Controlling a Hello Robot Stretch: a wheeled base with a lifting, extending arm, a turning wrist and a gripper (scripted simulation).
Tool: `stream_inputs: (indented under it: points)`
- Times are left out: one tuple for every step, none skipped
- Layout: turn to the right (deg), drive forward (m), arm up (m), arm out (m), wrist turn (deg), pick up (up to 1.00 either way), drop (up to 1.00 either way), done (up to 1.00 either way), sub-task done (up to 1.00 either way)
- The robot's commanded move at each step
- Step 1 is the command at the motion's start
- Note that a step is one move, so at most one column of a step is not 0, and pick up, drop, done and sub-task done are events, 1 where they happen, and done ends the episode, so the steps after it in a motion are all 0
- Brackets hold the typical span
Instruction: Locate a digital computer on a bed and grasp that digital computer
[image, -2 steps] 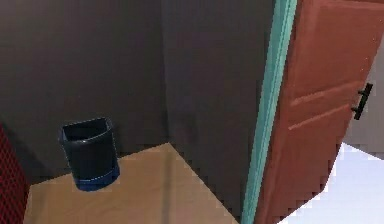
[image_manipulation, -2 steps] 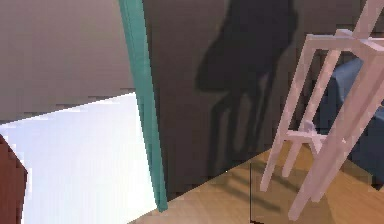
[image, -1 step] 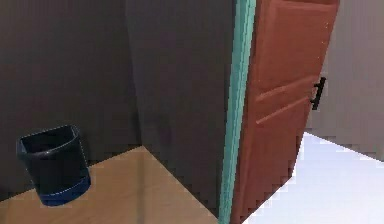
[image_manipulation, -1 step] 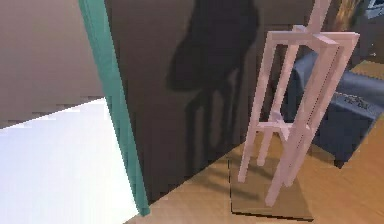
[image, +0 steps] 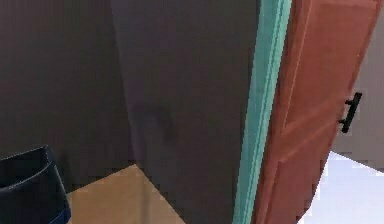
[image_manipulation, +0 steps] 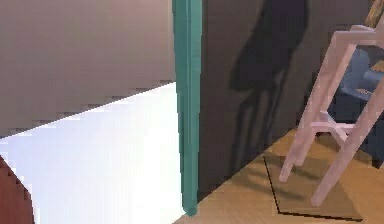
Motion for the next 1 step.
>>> stream_inputs:
  points:
    - [45.0,0.0,0.0,0.0,0.0,0.0,0.0,0.0,0.0]
